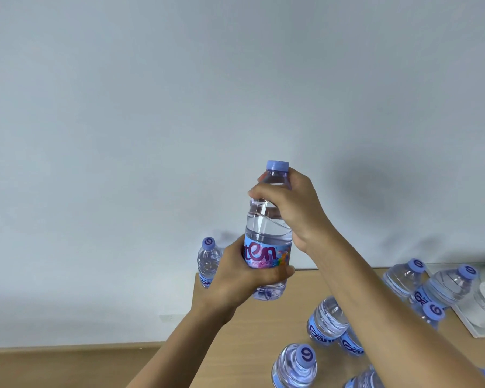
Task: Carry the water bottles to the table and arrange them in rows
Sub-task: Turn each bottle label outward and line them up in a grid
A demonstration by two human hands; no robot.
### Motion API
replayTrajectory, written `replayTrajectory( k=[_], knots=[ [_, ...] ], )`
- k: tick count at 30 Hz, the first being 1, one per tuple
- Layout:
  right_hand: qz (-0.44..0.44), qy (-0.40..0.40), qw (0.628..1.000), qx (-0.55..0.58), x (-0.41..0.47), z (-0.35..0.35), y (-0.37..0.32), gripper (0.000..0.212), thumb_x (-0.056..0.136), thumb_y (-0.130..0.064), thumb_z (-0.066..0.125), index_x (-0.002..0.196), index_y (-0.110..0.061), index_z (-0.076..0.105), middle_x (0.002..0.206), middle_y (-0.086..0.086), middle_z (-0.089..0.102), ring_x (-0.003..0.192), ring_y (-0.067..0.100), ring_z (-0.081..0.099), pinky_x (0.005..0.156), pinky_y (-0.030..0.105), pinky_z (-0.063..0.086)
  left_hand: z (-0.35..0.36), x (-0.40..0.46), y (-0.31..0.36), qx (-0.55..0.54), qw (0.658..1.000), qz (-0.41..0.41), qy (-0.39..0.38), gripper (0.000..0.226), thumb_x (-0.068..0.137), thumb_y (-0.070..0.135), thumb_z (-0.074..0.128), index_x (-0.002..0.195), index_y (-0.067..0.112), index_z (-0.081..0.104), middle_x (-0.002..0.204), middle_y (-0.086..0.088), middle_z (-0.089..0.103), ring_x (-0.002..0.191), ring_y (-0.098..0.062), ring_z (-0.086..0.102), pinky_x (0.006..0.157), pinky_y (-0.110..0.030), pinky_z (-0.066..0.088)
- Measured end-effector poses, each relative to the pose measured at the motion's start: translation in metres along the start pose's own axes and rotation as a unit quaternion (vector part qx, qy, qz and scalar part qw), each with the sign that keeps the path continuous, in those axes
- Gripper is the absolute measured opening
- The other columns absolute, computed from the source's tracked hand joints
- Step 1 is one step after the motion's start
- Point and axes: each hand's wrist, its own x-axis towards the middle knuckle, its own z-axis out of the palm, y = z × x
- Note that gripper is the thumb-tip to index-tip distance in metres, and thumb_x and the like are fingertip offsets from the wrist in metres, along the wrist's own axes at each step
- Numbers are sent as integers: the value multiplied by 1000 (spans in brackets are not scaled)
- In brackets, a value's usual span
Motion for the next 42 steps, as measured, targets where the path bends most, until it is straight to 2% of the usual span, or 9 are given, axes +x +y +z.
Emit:
replayTrajectory(
  k=[5,8,13,17,22,27,32,37,42],
  knots=[
    [20,-56,997,50,4,-8,-5,13,62,-12,70,74,-15,65,75,4,67,72,22,69,62,29,56,-4,3,5,-35,997,-23,-58,56,56,21,87,103,2,65,90,-13,69,81,-22,67,73,-30,55],
    [13,-73,995,69,6,-13,-2,10,63,-10,68,70,-17,66,79,4,69,77,26,71,69,35,56,-5,4,8,-26,996,-27,-77,47,59,18,84,97,-1,63,80,-13,65,67,-19,63,56,-25,51],
    [12,-50,997,60,6,-11,3,21,69,-20,77,87,-16,67,84,2,71,83,24,74,71,31,58,-7,4,8,1,1000,-22,-22,45,53,25,85,91,10,66,75,-4,70,68,-17,67,60,-22,52],
    [-17,-7,1000,-9,-2,-3,6,32,69,-35,85,87,-17,66,82,-7,71,81,16,73,69,27,60,-6,5,5,41,998,3,55,39,59,16,89,90,14,66,73,0,71,66,-11,68,57,-18,51],
    [-22,35,999,15,-4,6,7,18,74,-8,77,83,-12,61,70,-7,65,64,14,67,60,27,58,0,4,3,54,996,15,75,43,61,13,90,95,20,64,75,3,71,65,-8,68,56,-16,51],
    [-17,4,998,59,-1,2,-1,19,65,-9,72,79,-16,62,72,3,65,62,19,65,56,28,54,-5,4,10,19,1000,-4,17,48,60,16,91,100,13,63,78,-5,69,67,-19,66,59,-25,51],
    [12,-26,995,96,4,-7,-1,17,62,-13,71,77,-20,65,79,2,70,78,27,69,75,40,55,-10,2,14,3,1000,12,-10,62,52,25,90,107,13,64,91,-9,71,81,-18,69,72,-28,55],
    [4,-53,995,83,4,-9,1,19,69,-15,72,87,-21,66,91,4,73,89,33,73,83,44,57,-9,1,13,13,1000,24,10,61,51,25,90,105,15,64,87,-3,72,78,-17,71,68,-26,56],
    [-12,-1,999,31,1,0,-1,36,68,-32,83,97,-20,65,94,2,70,77,16,72,62,23,55,-7,-2,11,22,997,51,53,53,56,17,91,102,19,65,87,-2,72,77,-17,71,64,-22,56]
  ],
)
